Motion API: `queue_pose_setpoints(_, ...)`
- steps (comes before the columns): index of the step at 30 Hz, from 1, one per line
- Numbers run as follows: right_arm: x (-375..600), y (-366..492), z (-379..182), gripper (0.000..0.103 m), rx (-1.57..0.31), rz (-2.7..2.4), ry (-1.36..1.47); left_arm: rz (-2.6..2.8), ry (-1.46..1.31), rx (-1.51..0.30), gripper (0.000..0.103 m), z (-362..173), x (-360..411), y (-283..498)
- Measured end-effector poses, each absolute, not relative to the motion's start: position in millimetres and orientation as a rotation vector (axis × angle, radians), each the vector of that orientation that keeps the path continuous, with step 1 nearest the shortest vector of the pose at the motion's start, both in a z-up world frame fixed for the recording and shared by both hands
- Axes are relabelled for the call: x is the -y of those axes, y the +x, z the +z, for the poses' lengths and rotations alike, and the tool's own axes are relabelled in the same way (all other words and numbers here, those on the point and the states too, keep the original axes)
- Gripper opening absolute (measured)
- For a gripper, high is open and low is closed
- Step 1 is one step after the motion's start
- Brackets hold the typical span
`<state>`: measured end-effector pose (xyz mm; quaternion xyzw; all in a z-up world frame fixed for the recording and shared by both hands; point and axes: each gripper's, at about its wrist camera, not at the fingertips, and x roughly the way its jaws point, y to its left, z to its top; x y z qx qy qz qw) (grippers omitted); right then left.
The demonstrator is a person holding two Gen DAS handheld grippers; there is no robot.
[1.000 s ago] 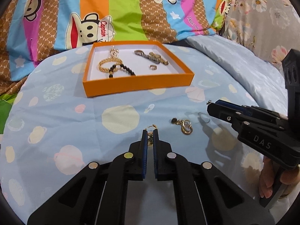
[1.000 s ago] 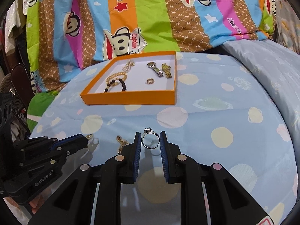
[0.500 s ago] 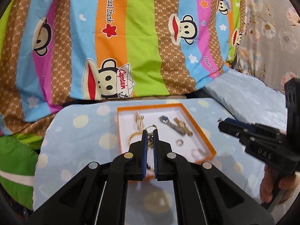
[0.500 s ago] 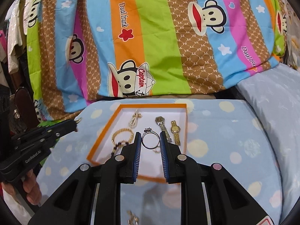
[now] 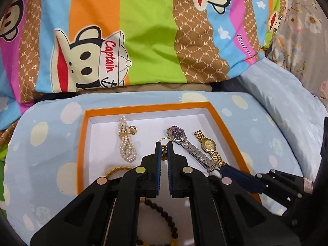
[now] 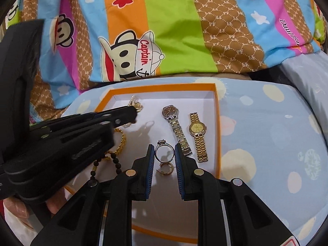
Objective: Organize jewelry
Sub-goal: 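Carry the dangle earring and silver ring with both grippers into the orange box, then open the left gripper releasing the earring while the right gripper releases the ring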
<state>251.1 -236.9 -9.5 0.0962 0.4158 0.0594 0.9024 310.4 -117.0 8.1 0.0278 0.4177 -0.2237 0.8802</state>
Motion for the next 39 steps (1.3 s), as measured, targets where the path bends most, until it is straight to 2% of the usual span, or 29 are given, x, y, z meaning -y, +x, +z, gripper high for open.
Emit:
queue_pose_setpoints(7,230,260,-14,0.019,-0.869,0.133,0.175,-0.463,0.038,-0.893,0.005,-5,119,322)
queue_pose_setpoints(9,228,262,-15,0.019,-0.871,0.136,0.171,-0.451,0.019,-0.887,0.014,-3,115,322)
queue_pose_setpoints(12,224,267,-16,0.019,-0.874,0.137,0.156,-0.427,0.001,-0.876,0.021,0,109,323)
queue_pose_setpoints(26,215,272,-20,0.021,-0.867,0.148,0.12,-0.399,-0.034,-0.853,0.022,7,96,319)
queue_pose_setpoints(34,235,224,15,0.021,-0.771,0.109,0.179,-0.356,-0.026,-0.803,0.022,20,72,285)
queue_pose_setpoints(39,240,182,19,0.029,-0.752,0.08,0.2,-0.327,0.013,-0.774,0.022,23,65,251)
